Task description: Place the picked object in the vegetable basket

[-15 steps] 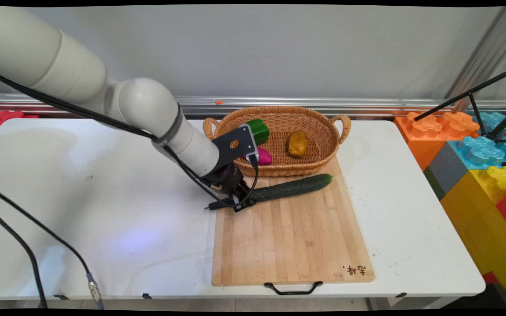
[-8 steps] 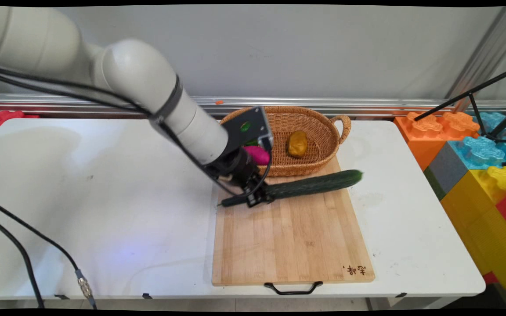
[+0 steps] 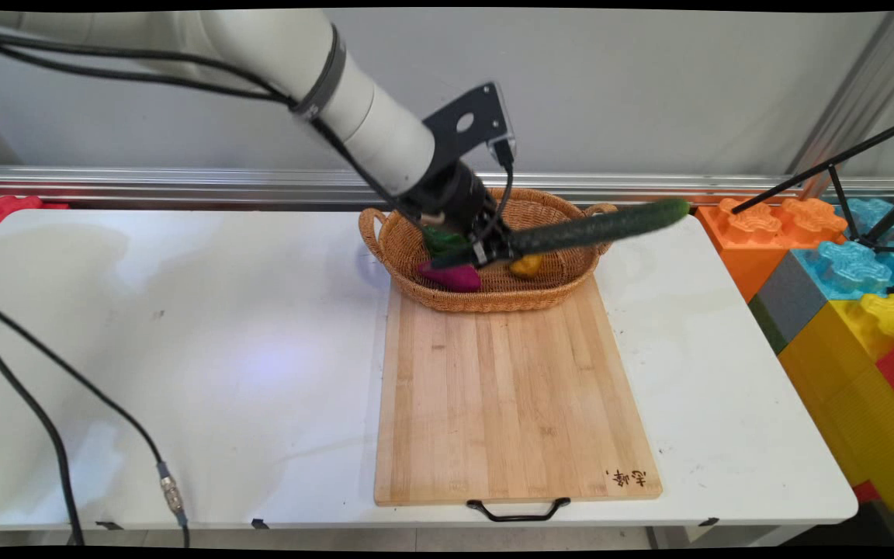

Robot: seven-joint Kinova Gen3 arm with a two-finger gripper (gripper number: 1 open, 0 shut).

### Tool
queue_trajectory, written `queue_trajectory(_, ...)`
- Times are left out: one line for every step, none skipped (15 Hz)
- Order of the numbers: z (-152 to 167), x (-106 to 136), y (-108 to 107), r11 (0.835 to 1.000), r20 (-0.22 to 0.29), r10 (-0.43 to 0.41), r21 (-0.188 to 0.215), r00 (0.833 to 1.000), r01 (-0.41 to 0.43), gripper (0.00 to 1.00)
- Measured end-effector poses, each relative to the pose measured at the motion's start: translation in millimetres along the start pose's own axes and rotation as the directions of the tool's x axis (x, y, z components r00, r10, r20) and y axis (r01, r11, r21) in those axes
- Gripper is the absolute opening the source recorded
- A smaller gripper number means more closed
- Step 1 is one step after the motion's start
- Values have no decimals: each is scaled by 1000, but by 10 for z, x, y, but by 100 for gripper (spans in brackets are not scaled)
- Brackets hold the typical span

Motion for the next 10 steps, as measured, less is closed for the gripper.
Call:
queue_trajectory(25, -12, -81, 1000, -3, 16, 6, 1000, -16, 0)
queue_trajectory(55, -30, -156, 999, -5, 37, 9, 999, -36, 0)
queue_trajectory(101, -63, -248, 998, -5, 62, 9, 998, -62, 0)
queue_trajectory(148, -100, -320, 996, -4, 91, 4, 996, -91, 0)
queue_trajectory(208, -154, -402, 992, -3, 128, -5, 992, -128, 0)
queue_trajectory(261, -201, -463, 987, -2, 162, -18, 987, -162, 0)
queue_trajectory(305, -239, -517, 981, -2, 191, -25, 982, -191, 0)
queue_trajectory(355, -282, -578, 974, -1, 223, -33, 975, -223, 0)
queue_trajectory(401, -323, -640, 967, 1, 252, -40, 968, -252, 0)
queue_trajectory(450, -370, -706, 959, 3, 281, -47, 960, -280, 0)
